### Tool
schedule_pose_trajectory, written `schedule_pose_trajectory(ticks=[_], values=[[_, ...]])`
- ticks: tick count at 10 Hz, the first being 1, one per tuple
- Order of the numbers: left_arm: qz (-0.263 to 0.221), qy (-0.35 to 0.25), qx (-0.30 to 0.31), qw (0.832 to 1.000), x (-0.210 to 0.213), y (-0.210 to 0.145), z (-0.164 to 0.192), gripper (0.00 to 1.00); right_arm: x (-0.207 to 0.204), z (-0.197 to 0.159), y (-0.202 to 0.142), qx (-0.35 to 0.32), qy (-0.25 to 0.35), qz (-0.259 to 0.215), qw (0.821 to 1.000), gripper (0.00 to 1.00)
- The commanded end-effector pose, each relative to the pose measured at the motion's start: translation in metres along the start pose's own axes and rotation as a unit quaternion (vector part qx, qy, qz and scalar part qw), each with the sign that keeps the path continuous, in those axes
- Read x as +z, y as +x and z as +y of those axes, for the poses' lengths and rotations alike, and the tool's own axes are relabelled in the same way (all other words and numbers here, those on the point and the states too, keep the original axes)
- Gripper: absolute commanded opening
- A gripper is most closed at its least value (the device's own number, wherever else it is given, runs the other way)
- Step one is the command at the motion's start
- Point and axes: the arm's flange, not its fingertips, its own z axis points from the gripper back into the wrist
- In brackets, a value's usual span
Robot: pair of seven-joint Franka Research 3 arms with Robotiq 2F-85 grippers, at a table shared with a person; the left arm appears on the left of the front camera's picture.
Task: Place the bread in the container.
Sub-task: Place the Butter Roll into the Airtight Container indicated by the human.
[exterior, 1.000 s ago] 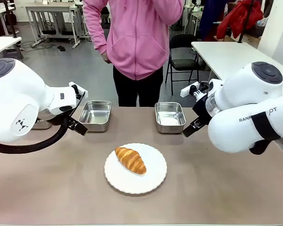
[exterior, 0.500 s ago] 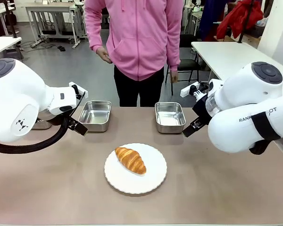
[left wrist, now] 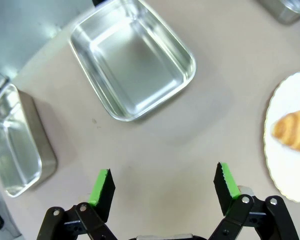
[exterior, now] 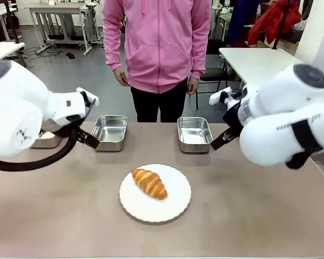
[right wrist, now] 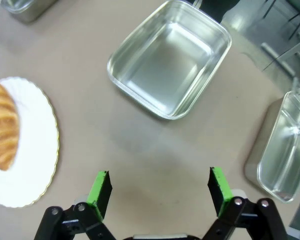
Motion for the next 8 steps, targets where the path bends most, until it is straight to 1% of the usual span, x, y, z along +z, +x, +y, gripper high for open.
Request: schedule_pose_trajectory(ticks=[1, 2, 3, 4, 5, 6, 7, 8], values=[[-0.011, -0.037, 0.001, 0.999, 0.045, 0.017, 0.049, 1.00, 0.053, -0.057, 0.022, -0.018, 0.023, -0.026, 0.999, 1.00], [-0.014, -0.052, 0.007, 0.999, 0.064, 0.024, 0.075, 1.00, 0.075, -0.083, 0.026, -0.026, 0.026, -0.034, 0.999, 1.00], [-0.013, -0.065, -0.006, 0.998, 0.089, 0.031, 0.107, 1.00, 0.100, -0.117, 0.024, -0.032, 0.044, -0.045, 0.998, 1.00], [-0.008, -0.089, -0.023, 0.996, 0.109, 0.030, 0.138, 1.00, 0.118, -0.148, 0.018, -0.033, 0.070, -0.056, 0.995, 1.00], [0.000, -0.116, -0.033, 0.993, 0.120, 0.027, 0.170, 1.00, 0.131, -0.181, 0.007, -0.047, 0.082, -0.061, 0.994, 1.00], [-0.007, -0.170, -0.058, 0.984, 0.129, 0.022, 0.204, 1.00, 0.143, -0.213, -0.004, -0.050, 0.111, -0.085, 0.989, 1.00], [-0.029, -0.231, -0.109, 0.966, 0.137, 0.015, 0.239, 1.00, 0.152, -0.244, -0.017, -0.050, 0.138, -0.126, 0.981, 1.00], [-0.041, -0.252, -0.130, 0.958, 0.137, 0.008, 0.262, 1.00, 0.154, -0.263, -0.028, -0.038, 0.153, -0.133, 0.978, 1.00]])
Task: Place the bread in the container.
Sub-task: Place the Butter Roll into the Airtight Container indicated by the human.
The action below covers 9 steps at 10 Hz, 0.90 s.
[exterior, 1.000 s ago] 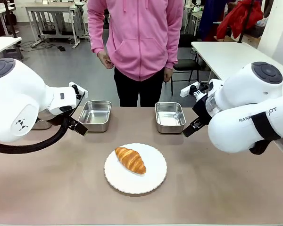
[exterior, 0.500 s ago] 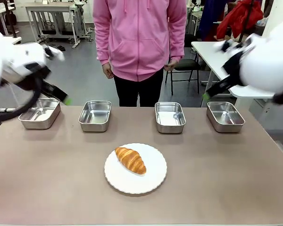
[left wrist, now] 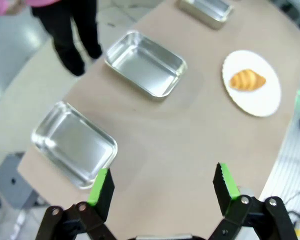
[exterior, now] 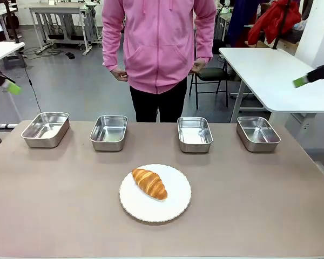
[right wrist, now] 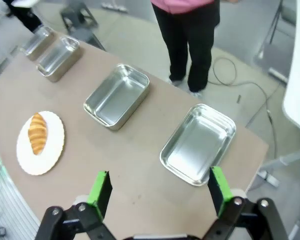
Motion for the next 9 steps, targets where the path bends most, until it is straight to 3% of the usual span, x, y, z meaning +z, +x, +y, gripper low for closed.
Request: schedule_pose_trajectory(ticks=[1, 3, 4, 8, 9], values=[[0.003, -0.052, -0.041, 0.998, 0.006, -0.010, 0.047, 1.00, -0.001, -0.027, -0.008, 0.024, 0.057, -0.024, 0.998, 1.00], [-0.040, -0.014, -0.057, 0.997, 0.010, -0.024, 0.041, 1.00, 0.001, -0.024, -0.027, 0.053, 0.031, -0.047, 0.997, 1.00], [-0.017, -0.038, -0.048, 0.998, 0.013, -0.021, 0.035, 1.00, 0.012, -0.023, -0.016, 0.021, 0.037, -0.032, 0.999, 1.00], [-0.012, -0.032, -0.053, 0.998, 0.011, -0.025, 0.041, 1.00, 0.008, -0.023, -0.021, 0.024, 0.033, -0.027, 0.999, 1.00], [-0.028, -0.039, -0.059, 0.997, 0.020, -0.024, 0.044, 1.00, 0.013, -0.026, -0.018, 0.028, 0.037, -0.044, 0.998, 1.00]])
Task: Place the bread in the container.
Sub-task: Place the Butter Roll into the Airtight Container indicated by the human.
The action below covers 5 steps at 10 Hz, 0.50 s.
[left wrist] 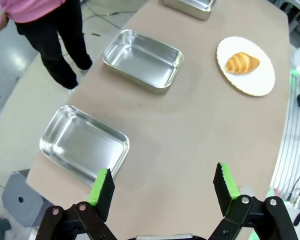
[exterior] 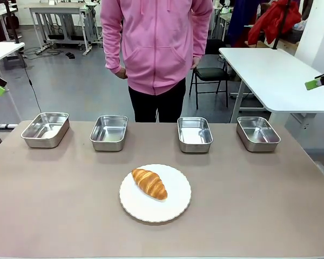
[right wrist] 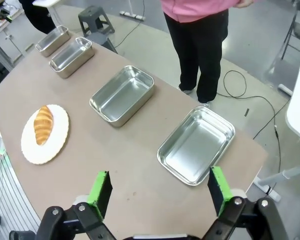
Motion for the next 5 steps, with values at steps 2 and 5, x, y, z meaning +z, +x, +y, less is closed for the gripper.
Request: schedule_pose_trajectory(ticks=[2, 5], values=[[-0.051, 0.003, 0.003, 0.999, 0.018, -0.001, 0.001, 1.00, 0.013, -0.010, 0.004, 0.004, 0.004, -0.042, 0.999, 1.00], [-0.114, -0.003, -0.003, 0.994, 0.034, -0.003, -0.016, 1.00, 0.026, -0.010, 0.004, 0.003, 0.009, -0.085, 0.996, 1.00]])
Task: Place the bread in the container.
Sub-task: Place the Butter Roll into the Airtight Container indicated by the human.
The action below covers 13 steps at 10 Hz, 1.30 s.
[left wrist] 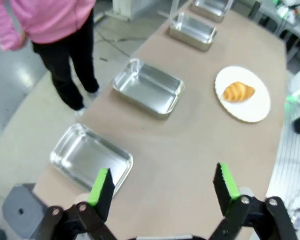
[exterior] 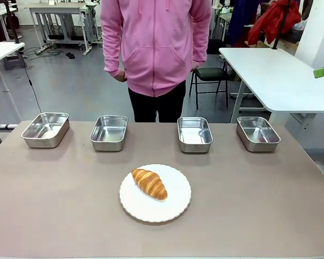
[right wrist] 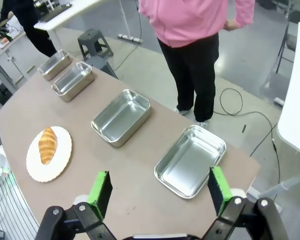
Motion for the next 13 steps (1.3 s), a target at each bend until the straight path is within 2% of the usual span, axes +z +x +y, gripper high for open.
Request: schedule_pose_trajectory(ticks=[1, 5, 10, 13], values=[[-0.048, -0.027, -0.014, 0.998, 0.004, -0.003, -0.014, 1.00, 0.005, -0.002, 0.004, 0.019, 0.017, -0.035, 0.999, 1.00], [-0.089, -0.030, 0.010, 0.996, 0.013, -0.005, -0.025, 1.00, 0.008, -0.003, 0.008, 0.020, 0.024, -0.050, 0.998, 1.00], [-0.089, 0.011, 0.078, 0.993, 0.012, -0.006, -0.027, 1.00, -0.001, -0.015, 0.010, 0.013, 0.030, -0.051, 0.998, 1.00], [-0.076, 0.010, 0.084, 0.994, 0.010, -0.005, -0.025, 1.00, -0.007, -0.023, 0.011, 0.010, 0.034, -0.049, 0.998, 1.00]])
